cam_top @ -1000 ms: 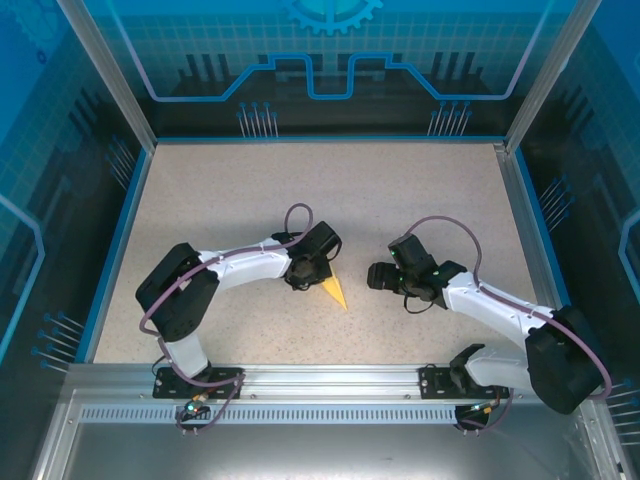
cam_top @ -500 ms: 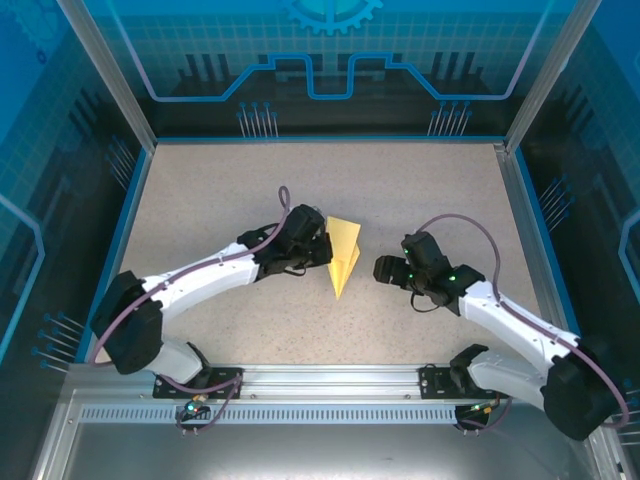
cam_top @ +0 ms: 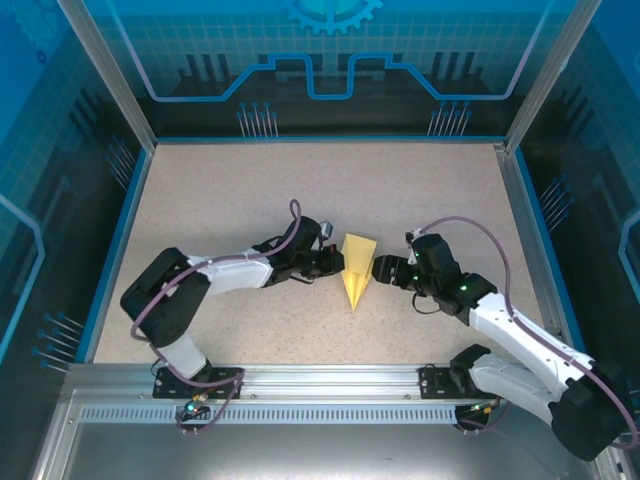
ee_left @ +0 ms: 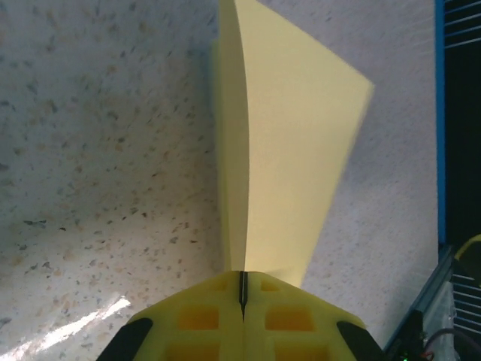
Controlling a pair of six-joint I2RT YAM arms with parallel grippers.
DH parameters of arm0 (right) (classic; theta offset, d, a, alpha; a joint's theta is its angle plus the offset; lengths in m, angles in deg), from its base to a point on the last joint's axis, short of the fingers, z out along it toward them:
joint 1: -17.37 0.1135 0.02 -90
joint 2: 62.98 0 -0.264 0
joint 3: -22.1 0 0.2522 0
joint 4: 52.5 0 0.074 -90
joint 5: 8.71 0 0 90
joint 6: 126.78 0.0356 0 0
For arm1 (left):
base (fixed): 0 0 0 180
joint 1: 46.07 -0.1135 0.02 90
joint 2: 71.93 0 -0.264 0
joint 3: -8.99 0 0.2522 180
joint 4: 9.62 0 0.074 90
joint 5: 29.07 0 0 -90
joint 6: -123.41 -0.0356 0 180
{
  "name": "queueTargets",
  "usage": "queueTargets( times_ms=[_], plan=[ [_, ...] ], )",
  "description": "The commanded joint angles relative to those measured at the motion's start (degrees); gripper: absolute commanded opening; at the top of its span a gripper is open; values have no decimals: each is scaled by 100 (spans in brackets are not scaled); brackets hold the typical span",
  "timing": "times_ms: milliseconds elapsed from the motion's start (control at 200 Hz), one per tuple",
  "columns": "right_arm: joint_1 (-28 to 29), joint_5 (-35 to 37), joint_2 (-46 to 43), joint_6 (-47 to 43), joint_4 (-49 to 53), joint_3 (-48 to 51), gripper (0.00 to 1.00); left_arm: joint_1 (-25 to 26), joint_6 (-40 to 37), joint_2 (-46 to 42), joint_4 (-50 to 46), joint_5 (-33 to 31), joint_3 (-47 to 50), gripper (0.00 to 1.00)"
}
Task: Fold a paper plane with a square sheet of paper (pick it up from the middle)
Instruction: Turn over a paper plane at the center of the table.
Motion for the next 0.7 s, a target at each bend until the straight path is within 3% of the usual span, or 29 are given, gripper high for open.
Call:
queueTargets(
  times_ms=[0, 180, 440, 695],
  plan=[
    [114, -465, 299, -100, -417, 15, 74, -84, 251, 264, 711, 289, 114, 0],
    [414, -615, 1161, -30, -483, -264, 68, -178, 288, 283, 755, 185, 390, 0],
    [1111, -146, 2324, 61, -349, -947, 61, -229, 183, 44, 470, -53, 693, 0],
    [1405, 143, 2879, 95, -118, -1348, 55, -238, 152, -3, 500, -57, 731, 0]
  ],
)
